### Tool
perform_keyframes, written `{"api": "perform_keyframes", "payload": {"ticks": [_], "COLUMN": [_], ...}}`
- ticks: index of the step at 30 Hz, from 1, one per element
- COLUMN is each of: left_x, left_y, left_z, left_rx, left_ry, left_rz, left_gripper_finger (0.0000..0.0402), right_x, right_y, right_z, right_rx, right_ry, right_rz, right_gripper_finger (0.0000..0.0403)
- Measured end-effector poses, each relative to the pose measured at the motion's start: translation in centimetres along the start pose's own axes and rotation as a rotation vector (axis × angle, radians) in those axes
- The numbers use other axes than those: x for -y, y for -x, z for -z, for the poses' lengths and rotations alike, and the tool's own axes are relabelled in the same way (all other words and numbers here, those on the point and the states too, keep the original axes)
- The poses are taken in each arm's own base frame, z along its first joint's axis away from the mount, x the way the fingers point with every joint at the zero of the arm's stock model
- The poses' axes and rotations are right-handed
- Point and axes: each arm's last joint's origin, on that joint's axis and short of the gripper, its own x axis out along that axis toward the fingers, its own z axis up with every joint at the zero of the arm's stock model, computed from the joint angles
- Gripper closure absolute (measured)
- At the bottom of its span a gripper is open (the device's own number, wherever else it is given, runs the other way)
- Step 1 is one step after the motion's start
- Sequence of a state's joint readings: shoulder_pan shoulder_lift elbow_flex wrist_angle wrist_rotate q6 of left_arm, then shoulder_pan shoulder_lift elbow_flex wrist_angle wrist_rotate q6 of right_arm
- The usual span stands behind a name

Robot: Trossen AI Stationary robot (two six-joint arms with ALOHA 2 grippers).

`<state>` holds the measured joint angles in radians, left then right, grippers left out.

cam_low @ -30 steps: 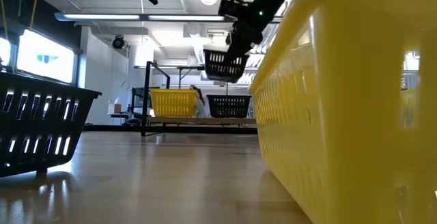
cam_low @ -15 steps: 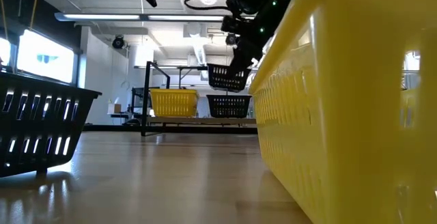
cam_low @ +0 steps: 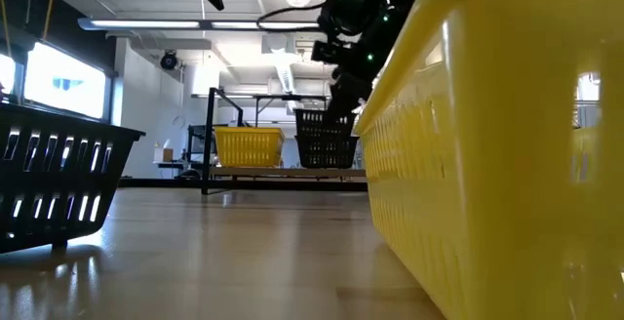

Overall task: Stack baskets on shelf by color
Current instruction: Stack the top black bin on top of the black bin on the shelf, then stack the yellow bin on top of the yellow bin on the shelf

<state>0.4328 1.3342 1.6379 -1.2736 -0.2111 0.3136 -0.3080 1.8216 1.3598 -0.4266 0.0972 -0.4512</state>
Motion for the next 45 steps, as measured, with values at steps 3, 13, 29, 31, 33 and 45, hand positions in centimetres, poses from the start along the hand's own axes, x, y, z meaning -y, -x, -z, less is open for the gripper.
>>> {"api": "perform_keyframes", "payload": {"ticks": [3,13,29,31,33,45], "left_x": [0.0,0.0,0.0,0.0,0.0,0.0], "left_y": [0.0,0.0,0.0,0.0,0.0,0.0], "left_z": [0.0,0.0,0.0,0.0,0.0,0.0], "left_rx": [0.000,0.000,-0.001,-0.001,-0.001,-0.001], "left_ry": [0.000,-0.002,-0.003,-0.003,-0.003,-0.002], "left_rz": [0.000,-0.001,-0.001,-0.001,-0.001,0.000], "left_gripper_finger": [0.0259,0.0259,0.0259,0.0259,0.0259,0.0259], "right_x": [0.0,-0.1,0.1,0.1,0.0,-0.9], "right_y": [-0.3,-0.5,-0.5,-0.5,-0.5,2.3], "right_z": [0.1,0.2,0.3,0.3,0.2,-0.9], "right_rx": [-0.012,-0.018,-0.023,-0.027,-0.035,0.012], "right_ry": [0.003,-0.002,-0.079,-0.069,-0.054,-0.084], "right_rz": [0.013,0.000,0.012,0.023,0.039,0.039], "right_gripper_finger": [0.0403,0.0402,0.0354,0.0332,0.0314,0.0290]}}
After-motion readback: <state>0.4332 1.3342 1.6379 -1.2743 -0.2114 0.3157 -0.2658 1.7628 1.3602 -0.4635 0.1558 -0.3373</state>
